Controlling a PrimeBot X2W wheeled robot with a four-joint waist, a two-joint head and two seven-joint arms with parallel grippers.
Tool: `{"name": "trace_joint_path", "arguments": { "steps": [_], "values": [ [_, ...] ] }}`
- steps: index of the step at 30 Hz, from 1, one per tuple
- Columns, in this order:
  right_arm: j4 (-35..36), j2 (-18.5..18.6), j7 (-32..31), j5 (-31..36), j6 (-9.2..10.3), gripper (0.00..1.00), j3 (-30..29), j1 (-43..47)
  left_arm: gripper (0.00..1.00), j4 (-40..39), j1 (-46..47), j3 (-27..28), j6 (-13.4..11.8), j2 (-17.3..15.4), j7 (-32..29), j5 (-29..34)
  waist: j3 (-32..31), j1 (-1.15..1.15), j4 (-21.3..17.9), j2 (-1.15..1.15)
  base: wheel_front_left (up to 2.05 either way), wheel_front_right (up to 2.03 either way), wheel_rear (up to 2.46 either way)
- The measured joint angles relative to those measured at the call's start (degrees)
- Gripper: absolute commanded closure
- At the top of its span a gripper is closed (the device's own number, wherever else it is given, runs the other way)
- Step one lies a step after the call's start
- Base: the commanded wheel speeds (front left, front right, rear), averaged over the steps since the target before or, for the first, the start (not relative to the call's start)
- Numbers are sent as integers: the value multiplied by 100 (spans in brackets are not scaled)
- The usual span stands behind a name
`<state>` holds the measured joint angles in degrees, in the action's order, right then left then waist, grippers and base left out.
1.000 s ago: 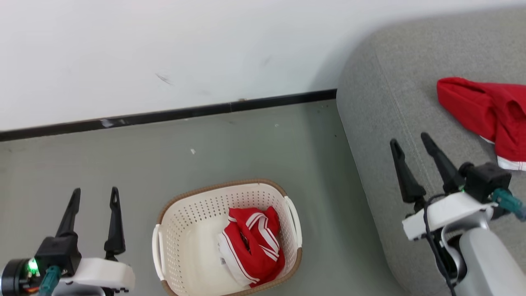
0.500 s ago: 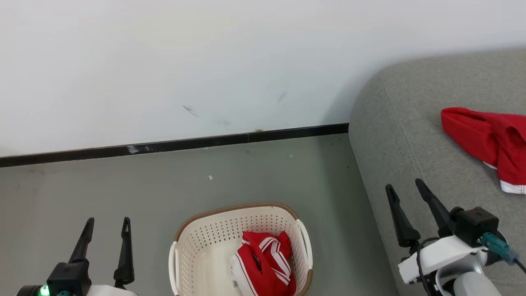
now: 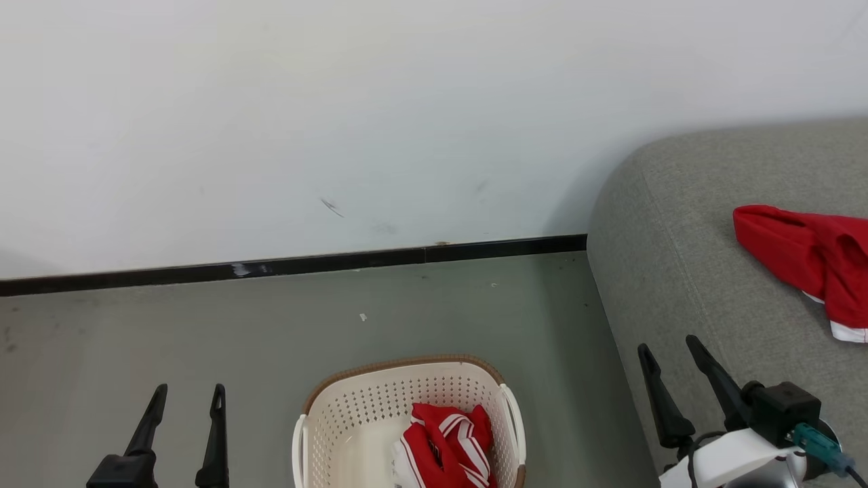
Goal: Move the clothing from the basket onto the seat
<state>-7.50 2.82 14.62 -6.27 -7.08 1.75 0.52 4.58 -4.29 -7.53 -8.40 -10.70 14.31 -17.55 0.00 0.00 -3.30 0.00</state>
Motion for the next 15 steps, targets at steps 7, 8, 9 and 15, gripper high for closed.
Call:
{"name": "trace_joint_path", "arguments": {
  "steps": [7, 8, 9, 15],
  "values": [
    [169, -32, 0, 41, 1, 0, -45, 169, 0, -20, -145, 19, 53, 5, 0, 0, -3, 0, 55, 0, 0, 0, 0],
    [191, -33, 0, 42, 0, 0, -45, 170, 0, -25, -146, 20, 55, 5, 0, 0, 7, 0, 56, 0, 0, 0, 0],
    [211, -33, 0, 42, 0, 0, -45, 173, 0, -34, -146, 20, 56, 5, 0, 0, 19, 0, 56, 0, 0, 0, 0],
    [346, -34, 0, 42, 1, 0, 9, 186, 0, -67, -145, 11, 153, -16, 0, 1, 119, 0, 57, 0, 0, 0, 0]
  ]
}}
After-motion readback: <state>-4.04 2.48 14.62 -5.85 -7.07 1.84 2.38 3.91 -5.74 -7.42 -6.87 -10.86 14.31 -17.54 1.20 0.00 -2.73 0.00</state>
